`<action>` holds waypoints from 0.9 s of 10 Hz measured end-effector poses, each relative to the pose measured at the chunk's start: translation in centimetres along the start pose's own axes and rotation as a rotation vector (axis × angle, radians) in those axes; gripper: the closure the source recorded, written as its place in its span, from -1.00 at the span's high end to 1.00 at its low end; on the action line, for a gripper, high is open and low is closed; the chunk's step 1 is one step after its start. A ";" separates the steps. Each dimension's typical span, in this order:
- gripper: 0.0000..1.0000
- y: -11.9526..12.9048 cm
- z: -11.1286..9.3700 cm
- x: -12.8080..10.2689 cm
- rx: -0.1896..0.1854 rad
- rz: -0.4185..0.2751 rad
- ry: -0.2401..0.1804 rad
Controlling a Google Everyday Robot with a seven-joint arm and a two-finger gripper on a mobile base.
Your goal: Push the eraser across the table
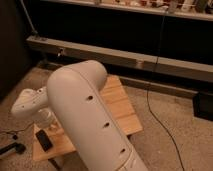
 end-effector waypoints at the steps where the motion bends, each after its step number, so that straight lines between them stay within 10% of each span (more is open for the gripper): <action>1: -1.00 0.7 -0.1 -0.1 0.002 -0.030 -0.005; 9: -1.00 3.2 0.7 -0.4 0.005 -0.089 0.012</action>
